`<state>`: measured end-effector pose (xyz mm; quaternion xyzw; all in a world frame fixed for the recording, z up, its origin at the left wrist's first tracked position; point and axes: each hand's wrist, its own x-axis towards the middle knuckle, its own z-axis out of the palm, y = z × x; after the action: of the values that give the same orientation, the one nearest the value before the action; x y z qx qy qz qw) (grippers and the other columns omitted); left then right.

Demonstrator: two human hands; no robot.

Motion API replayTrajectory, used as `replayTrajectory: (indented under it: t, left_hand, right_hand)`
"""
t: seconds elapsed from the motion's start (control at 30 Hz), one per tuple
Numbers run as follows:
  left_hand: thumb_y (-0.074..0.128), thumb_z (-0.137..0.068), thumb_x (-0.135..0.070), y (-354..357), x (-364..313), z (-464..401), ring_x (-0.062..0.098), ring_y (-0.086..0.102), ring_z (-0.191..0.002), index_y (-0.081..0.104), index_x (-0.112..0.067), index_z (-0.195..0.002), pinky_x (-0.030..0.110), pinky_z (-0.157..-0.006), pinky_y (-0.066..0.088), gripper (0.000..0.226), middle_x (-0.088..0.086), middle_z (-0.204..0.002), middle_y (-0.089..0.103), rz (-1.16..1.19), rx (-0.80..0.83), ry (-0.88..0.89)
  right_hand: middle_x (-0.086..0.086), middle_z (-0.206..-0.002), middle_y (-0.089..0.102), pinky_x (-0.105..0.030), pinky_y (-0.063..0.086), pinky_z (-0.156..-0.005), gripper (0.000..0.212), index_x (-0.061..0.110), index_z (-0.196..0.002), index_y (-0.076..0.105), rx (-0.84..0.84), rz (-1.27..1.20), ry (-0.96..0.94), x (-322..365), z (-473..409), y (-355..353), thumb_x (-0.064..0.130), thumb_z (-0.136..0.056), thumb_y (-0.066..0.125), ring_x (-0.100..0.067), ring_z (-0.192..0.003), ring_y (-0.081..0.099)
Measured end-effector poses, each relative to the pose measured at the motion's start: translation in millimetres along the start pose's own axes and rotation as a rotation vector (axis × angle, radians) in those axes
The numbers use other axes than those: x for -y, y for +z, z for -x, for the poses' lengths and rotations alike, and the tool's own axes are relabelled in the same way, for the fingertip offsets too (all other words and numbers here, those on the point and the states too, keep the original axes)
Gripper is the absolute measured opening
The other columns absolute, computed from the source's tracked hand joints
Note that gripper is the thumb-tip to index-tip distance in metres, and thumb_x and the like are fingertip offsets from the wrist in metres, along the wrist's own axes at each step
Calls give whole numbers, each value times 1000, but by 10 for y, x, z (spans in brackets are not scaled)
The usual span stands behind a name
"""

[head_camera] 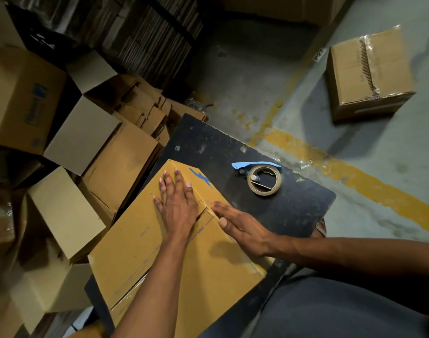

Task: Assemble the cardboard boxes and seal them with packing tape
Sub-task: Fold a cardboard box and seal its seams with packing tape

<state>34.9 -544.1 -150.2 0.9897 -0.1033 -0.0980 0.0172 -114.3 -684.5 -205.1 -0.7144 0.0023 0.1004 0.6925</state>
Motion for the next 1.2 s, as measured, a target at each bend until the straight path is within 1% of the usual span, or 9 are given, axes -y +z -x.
replayTrajectory:
  t: [0.17,0.27,0.43,0.53,0.7,0.8,0.97,1.13,1.2]
  left_hand:
    - [18,-111,-48,3,7,-12,21,-4,-160,7,-31,-166,58,-126,2,58,0,-174,0,-35,-1,6]
    - [17,-111,-48,17,3,-4,22,-4,-161,7,-30,-166,60,-126,3,58,1,-174,0,-34,-3,12]
    - [15,-111,-50,12,7,10,21,-5,-160,5,-32,-166,60,-126,2,59,0,-174,-2,-18,-9,16]
    - [15,-110,-51,18,5,0,21,-6,-160,5,-32,-166,60,-126,1,59,0,-174,-2,-17,-2,9]
    - [14,-110,-51,17,4,23,21,-5,-160,6,-32,-166,59,-126,2,60,0,-174,0,-14,-13,15]
    - [9,-108,-55,32,15,34,21,-4,-160,7,-32,-166,59,-125,3,62,0,-174,2,-4,-29,24]
    - [15,-108,-54,3,-15,55,20,-4,-160,10,-32,-165,59,-126,3,61,1,-174,3,47,-8,12]
    - [13,-102,-70,-179,122,309,14,-3,-160,4,-28,-166,51,-127,0,78,-2,-174,2,245,29,71]
    - [28,-106,-61,-259,334,548,11,-1,-160,8,-27,-166,46,-129,3,72,-3,-174,4,355,-3,61]
  right_hand:
    - [4,-170,19,-34,11,-129,111,19,-163,24,68,80,65,27,-132,-79,93,-83,6,-7,-157,11]
    - [4,-172,1,-44,5,-130,116,19,-165,5,162,162,159,80,-263,-66,95,-78,-1,-9,-157,-5]
    - [3,-167,-28,-47,-4,-129,107,16,-160,-22,185,101,217,69,-196,-5,88,-87,11,-10,-153,-25]
    - [6,-168,-24,-39,-6,-127,107,21,-161,-18,239,141,149,79,-87,11,89,-87,18,-6,-154,-21]
    - [3,-171,-13,-49,1,-129,104,16,-163,-9,207,159,374,148,30,-50,85,-90,17,-10,-156,-13]
    - [11,-166,-16,-36,-2,-128,108,16,-164,-10,167,172,258,239,140,78,84,-88,27,-6,-154,-17]
    - [5,-173,-2,-50,16,-128,105,23,-165,-1,126,433,248,178,94,52,89,-86,20,-10,-158,-6]
    - [1,-173,2,-35,16,-127,86,17,-165,1,25,706,259,355,37,143,68,-101,28,-14,-159,0]
    - [-3,-173,1,-34,12,-126,85,17,-164,-3,-90,838,216,516,-10,193,63,-102,33,-20,-159,-1]
